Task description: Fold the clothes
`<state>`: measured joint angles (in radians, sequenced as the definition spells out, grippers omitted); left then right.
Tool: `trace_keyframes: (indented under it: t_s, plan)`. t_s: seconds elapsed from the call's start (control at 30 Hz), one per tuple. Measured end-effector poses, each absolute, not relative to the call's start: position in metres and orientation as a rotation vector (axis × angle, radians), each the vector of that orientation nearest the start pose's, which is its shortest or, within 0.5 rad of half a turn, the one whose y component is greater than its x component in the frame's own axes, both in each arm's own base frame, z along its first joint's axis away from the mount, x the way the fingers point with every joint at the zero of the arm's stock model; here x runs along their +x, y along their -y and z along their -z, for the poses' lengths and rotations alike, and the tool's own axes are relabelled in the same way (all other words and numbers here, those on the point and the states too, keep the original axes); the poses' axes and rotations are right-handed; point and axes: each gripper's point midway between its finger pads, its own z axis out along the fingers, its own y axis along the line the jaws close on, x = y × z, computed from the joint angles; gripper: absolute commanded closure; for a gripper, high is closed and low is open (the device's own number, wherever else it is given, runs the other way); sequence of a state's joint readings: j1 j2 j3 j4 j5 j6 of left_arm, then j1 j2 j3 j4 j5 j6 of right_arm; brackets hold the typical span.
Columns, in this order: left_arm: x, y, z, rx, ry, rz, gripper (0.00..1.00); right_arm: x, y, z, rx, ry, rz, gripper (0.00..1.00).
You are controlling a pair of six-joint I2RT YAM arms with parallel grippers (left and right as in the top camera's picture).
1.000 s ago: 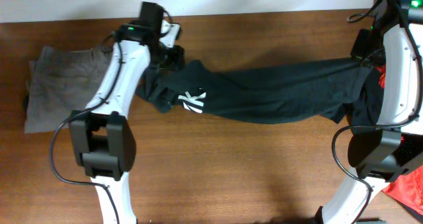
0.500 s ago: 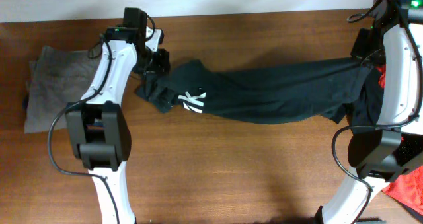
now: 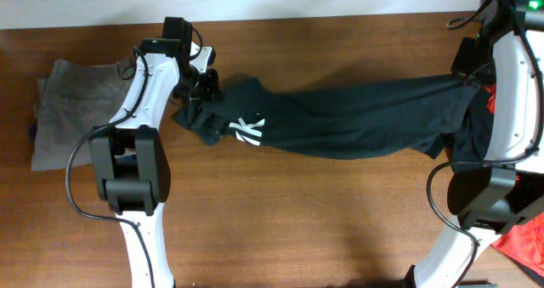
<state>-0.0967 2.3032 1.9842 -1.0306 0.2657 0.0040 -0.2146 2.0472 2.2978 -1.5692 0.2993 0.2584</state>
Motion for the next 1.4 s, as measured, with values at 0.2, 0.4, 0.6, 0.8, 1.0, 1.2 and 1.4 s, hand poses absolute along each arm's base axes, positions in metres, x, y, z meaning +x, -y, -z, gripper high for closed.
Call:
trace_keyframes:
  t_s: [0.2,0.4,0.6,0.8,1.0,1.2,1.4]
  plan:
    - [0.488,0.098,-0.056,0.197,-2.916,0.444,0.42,0.403,0.14,-0.236,0.721,-2.762,0.422,0.96]
    - [0.487,0.102,-0.057,0.207,-2.915,0.457,0.65,0.402,0.14,-0.236,0.721,-2.762,0.422,0.96]
    - [0.481,0.111,-0.055,0.235,-2.934,0.465,1.0,0.402,0.139,-0.236,0.721,-2.763,0.422,0.96]
    - [0.477,0.118,-0.051,0.248,-2.952,0.484,1.0,0.402,0.14,-0.236,0.722,-2.763,0.422,0.96]
    - [0.468,0.116,-0.058,0.235,-2.993,0.502,0.95,0.402,0.14,-0.236,0.722,-2.763,0.422,0.96]
    - [0.476,0.09,-0.078,0.1,-2.988,0.497,0.54,0.402,0.139,-0.236,0.722,-2.763,0.422,0.96]
    - [0.465,0.038,-0.08,-0.312,-3.055,0.515,0.48,0.402,0.139,-0.236,0.722,-2.763,0.422,0.96]
